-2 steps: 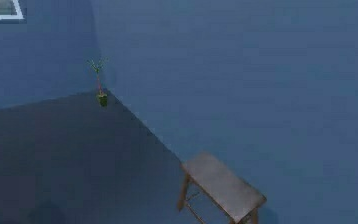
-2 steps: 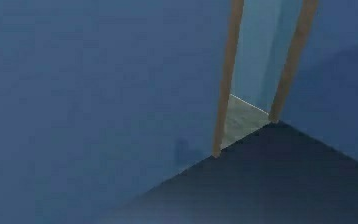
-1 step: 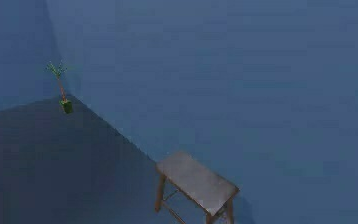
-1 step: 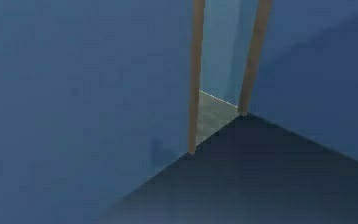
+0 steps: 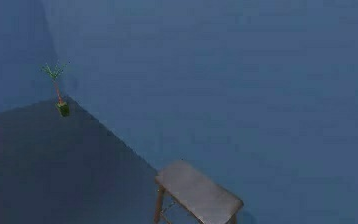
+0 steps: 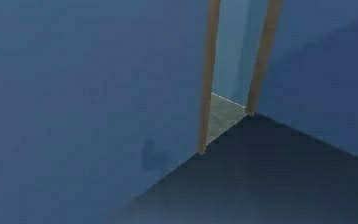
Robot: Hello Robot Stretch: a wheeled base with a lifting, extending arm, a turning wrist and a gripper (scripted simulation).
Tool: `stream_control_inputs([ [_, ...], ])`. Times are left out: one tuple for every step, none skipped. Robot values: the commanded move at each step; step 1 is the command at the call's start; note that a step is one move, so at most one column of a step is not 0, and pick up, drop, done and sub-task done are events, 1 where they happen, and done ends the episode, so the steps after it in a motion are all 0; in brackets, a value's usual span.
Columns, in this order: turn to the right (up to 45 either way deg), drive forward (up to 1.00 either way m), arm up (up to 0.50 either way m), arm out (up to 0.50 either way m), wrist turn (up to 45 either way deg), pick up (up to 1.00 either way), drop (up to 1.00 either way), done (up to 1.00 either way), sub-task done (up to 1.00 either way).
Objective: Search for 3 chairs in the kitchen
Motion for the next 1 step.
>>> stream_control_inputs([
  [-45.0,0.00,0.00,0.00,0.0,0.00,0.00,0.00,0.00],
])
